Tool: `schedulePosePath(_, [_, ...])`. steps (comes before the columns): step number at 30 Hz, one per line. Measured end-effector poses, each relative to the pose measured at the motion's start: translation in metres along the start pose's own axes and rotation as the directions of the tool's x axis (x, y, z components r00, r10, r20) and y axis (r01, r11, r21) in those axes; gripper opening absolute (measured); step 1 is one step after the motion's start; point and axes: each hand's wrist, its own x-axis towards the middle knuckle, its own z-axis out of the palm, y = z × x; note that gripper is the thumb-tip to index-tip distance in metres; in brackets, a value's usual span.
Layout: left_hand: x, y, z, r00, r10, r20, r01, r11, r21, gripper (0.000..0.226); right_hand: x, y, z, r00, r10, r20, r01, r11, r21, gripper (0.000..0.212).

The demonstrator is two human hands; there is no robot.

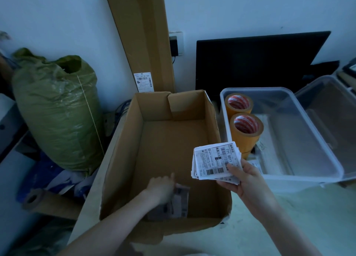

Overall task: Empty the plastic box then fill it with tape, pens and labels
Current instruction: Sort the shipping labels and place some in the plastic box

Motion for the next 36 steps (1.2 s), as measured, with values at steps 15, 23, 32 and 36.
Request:
schedulePosePath(15, [-0.049, -0.016, -0.132, 0.895, 0.116, -0.430, -0.424, 0.517, -0.744, 0.015, -0.001, 0.005, 0.008, 0.984, -0.163, -0.072, 0.146, 0.969, -0.197, 0.026])
schedulePosePath(23, [-0.044, 0.020, -0.112, 0.879, 0.210, -0.429, -0.458, 0.627, -0.630, 0.017, -0.009, -0.004, 0.008, 0.992, -0.128, -0.003, 0.128, 0.990, 0.054, 0.022])
schedulePosePath(32, [-0.036, 0.002, -0.098, 0.875, 0.256, -0.412, -0.471, 0.651, -0.595, 0.019, -0.008, -0.003, -0.002, 0.989, -0.149, -0.020, 0.149, 0.989, -0.015, 0.024])
schedulePosePath(36, [-0.013, -0.030, -0.062, 0.885, 0.422, -0.197, -0.462, 0.848, -0.261, 0.015, -0.006, -0.002, -0.007, 0.988, -0.147, -0.045, 0.146, 0.989, -0.019, 0.024])
